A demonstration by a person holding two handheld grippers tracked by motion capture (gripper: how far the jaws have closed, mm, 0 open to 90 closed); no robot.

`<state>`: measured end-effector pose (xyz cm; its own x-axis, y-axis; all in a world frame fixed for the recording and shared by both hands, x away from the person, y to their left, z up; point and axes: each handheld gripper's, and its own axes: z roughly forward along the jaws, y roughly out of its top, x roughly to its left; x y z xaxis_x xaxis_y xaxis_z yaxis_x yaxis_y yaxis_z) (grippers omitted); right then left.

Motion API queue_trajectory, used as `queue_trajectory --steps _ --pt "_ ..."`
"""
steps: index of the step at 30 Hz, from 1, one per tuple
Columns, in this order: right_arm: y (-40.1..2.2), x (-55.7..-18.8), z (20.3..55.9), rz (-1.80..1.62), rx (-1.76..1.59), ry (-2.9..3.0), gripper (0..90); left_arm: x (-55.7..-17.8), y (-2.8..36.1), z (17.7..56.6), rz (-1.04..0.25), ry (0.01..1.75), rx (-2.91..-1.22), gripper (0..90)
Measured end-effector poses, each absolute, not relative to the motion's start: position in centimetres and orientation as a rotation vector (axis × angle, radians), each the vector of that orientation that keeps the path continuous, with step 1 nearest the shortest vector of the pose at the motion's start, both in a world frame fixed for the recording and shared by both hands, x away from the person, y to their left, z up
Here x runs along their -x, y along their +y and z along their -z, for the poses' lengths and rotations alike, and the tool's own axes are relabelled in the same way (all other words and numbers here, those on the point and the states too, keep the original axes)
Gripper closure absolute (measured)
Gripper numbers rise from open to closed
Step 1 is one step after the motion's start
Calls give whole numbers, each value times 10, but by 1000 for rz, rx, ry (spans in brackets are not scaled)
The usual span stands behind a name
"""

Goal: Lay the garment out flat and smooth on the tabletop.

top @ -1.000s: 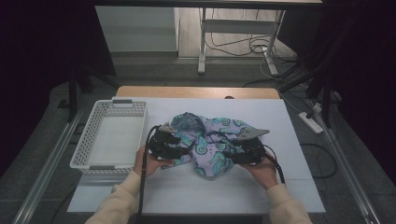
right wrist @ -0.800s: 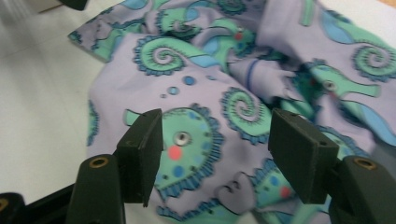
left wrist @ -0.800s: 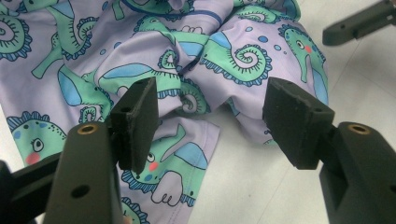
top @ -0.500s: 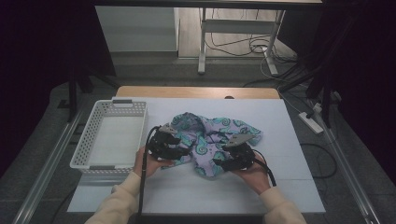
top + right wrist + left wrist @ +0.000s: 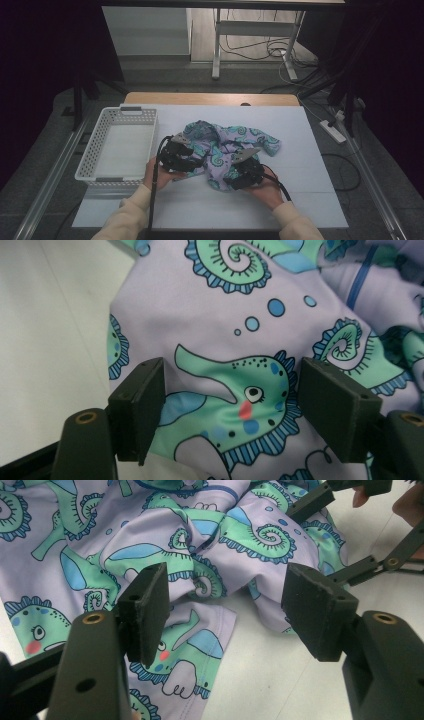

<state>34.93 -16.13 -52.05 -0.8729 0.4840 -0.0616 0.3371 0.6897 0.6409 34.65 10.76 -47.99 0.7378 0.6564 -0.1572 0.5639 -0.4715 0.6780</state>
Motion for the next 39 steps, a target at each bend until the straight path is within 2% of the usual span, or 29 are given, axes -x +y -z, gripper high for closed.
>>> queue_trajectory --steps 4,8,12,14,17,21,29,39 --pt "-162 -351 523 -940 -685 2669 282 -346 106 481 -158 917 -2196 361" --pt "-162 -351 525 -924 -679 2633 357 -346 106 482 -158 913 -2204 361" --pt "-162 -349 525 -874 -626 2608 490 -346 104 483 -156 915 -2205 361" --pt "-164 -350 524 -875 -631 2614 624 -346 104 484 -155 916 -2209 361" --pt "-169 -354 522 -894 -654 2635 723 -346 104 484 -155 915 -2212 361" --pt "-175 -355 520 -929 -684 2663 756 -346 105 484 -157 915 -2208 361" --pt "-182 -342 512 -1005 -677 2731 763 -346 109 482 -161 923 -2201 361" --pt "-182 -298 509 -1081 -609 2840 763 -346 110 482 -164 920 -2202 361"
